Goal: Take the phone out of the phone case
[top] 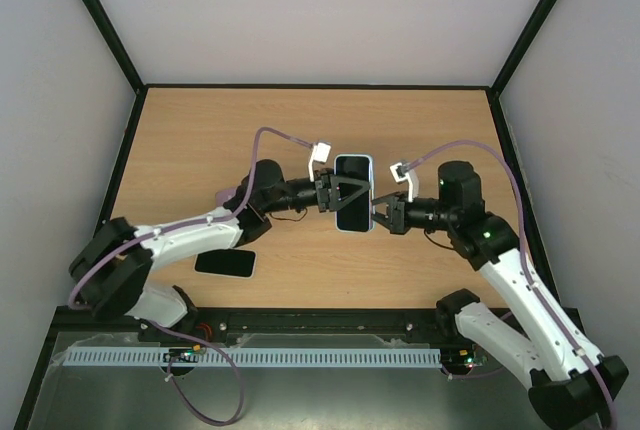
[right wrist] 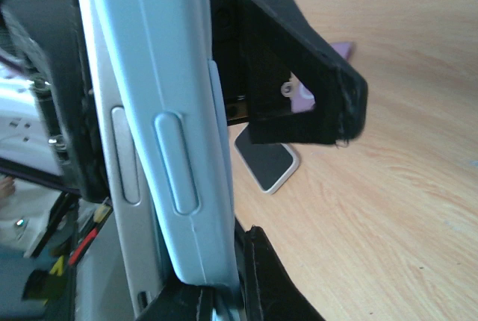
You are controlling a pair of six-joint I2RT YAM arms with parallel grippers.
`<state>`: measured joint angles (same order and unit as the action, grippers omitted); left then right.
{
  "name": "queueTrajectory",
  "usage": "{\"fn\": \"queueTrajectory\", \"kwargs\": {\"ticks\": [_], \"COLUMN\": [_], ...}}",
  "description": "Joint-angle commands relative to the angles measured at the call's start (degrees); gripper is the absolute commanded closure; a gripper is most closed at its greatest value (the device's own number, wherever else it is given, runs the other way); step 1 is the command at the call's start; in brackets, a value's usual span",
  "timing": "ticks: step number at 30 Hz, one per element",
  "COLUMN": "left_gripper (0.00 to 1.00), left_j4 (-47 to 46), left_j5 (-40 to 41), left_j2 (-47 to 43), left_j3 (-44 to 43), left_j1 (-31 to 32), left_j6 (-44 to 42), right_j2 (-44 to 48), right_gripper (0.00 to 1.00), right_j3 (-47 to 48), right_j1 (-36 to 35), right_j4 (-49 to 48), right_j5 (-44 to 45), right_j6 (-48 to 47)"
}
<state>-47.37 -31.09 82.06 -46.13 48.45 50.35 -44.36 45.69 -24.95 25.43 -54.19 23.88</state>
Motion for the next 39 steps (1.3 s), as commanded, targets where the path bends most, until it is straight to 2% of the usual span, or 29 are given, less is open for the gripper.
{"fn": "queueTrajectory", "kwargs": {"ticks": [1, 4, 7, 10, 12, 14, 17, 21, 25, 28, 33, 36, 38, 39], "left_gripper": [0.35, 0.31, 0.3, 0.35, 0.45, 0.49, 0.49, 0.46, 0.43, 0.41, 0.44, 0.55, 0.54, 0.51], "left_j4": [24.05, 28.86, 38.94, 47.5, 49.65, 50.07, 55.06, 60.82, 58.34, 52.24, 40.74, 35.47, 31.87, 31.18], "left_j5": [24.49, 35.06, 41.28, 50.2, 53.0, 57.09, 64.03, 71.25, 77.87, 81.03, 80.68, 79.09, 79.31, 79.48], "left_j2": [-7.7, -13.49, -17.43, -20.27, -21.96, -23.73, -23.28, -16.72, -11.36, -8.84, -3.8, -0.49, 2.3, 3.88], "left_j3": [-2.94, -1.47, -3.14, -2.55, -0.7, 0.53, -2.54, -9.14, -9.47, -6.28, -3.72, -3.55, -3.6, -4.36], "left_j1": [0.8, 2.58, 5.42, 10.27, 13.67, 17.97, 23.17, 28.46, 34.27, 36.26, 36.48, 36.54, 36.46, 36.4], "left_j6": [-3.85, -1.2, -1.65, -3.14, -3.36, -4.4, -6.83, -13.93, -18.49, -22.07, -28.99, -34.7, -36.38, -36.61], "right_j2": [6.91, 10.78, 12.7, 13.5, 13.0, 11.62, 7.38, 0.42, -5.37, -8.26, -8.35, -8.68, -9.24, -9.58], "right_gripper": [0.98, 0.98, 0.98, 0.98, 0.98, 0.98, 0.98, 0.98, 0.98, 0.98, 0.98, 0.98, 0.98, 0.98], "right_j3": [-2.51, -8.36, -10.88, -11.02, -10.64, -9.63, -7.91, -2.35, 2.71, 3.13, -1.34, -2.84, -3.29, -3.39], "right_j1": [-0.36, -0.21, 0.34, 0.99, 1.21, 1.43, 1.95, 2.82, 2.8, 2.89, 3.68, 4.2, 4.27, 4.29], "right_j4": [-2.36, -4.9, -5.94, -4.96, -3.8, -1.87, -0.14, 3.45, 9.8, 11.84, 8.75, 7.31, 6.7, 6.65], "right_j5": [10.1, 12.33, 13.82, 16.79, 19.08, 21.79, 22.68, 26.59, 32.0, 32.71, 32.12, 31.55, 31.12, 30.61], "right_j6": [3.7, 8.87, 10.75, 9.75, 9.13, 8.45, 7.54, 4.06, 2.15, 1.88, 3.54, 4.26, 5.03, 5.3]}}
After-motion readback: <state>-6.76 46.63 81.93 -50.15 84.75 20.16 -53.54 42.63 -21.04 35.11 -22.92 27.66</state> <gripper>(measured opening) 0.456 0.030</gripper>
